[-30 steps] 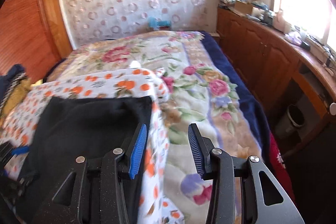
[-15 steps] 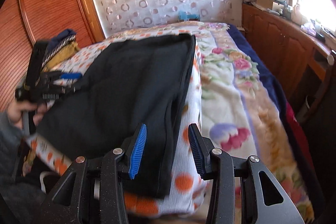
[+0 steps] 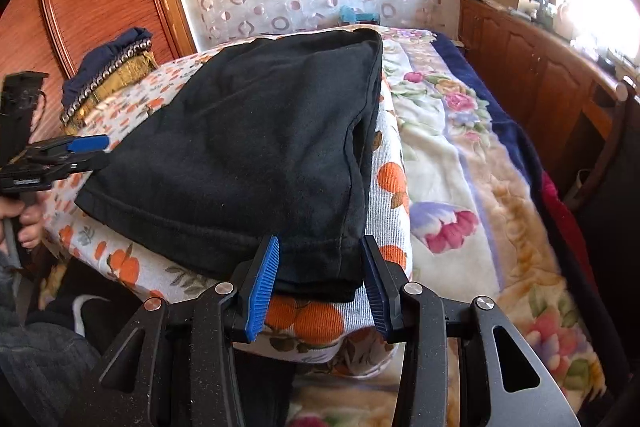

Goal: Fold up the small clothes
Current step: 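Move both open grippers to the edge of the folded black shirt, then pinch the folded shirt's edge with the left gripper and lift it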

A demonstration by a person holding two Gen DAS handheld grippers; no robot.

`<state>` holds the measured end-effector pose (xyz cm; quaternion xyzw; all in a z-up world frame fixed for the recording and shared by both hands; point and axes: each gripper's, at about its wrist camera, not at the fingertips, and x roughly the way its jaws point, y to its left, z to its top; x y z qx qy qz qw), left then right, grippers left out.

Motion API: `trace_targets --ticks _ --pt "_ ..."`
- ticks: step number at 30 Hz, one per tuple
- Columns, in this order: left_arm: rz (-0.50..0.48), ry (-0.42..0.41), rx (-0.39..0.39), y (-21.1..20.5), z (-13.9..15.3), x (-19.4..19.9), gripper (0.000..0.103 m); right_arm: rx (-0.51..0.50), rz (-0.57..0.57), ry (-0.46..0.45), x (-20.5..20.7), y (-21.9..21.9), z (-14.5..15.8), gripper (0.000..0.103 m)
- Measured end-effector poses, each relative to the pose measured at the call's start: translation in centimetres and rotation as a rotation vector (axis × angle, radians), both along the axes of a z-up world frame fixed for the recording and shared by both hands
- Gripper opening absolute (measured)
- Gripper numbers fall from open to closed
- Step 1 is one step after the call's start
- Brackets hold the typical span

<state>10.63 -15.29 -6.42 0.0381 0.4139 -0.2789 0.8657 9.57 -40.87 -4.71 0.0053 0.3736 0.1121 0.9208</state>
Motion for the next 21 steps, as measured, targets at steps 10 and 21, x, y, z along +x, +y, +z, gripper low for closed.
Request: trace_targets --ticks 10,21 --pt "-0.019 0.057 -0.029 -0.1 -1.3 -2.3 0.049 -0.017 0.015 0.003 0.6 0.8 -0.9 0.043" --pt "-0.010 0.041 -0.044 -0.9 -1.4 -3.3 0.040 -0.018 0.068 -0.002 0.6 0.5 -1.0 0.018"
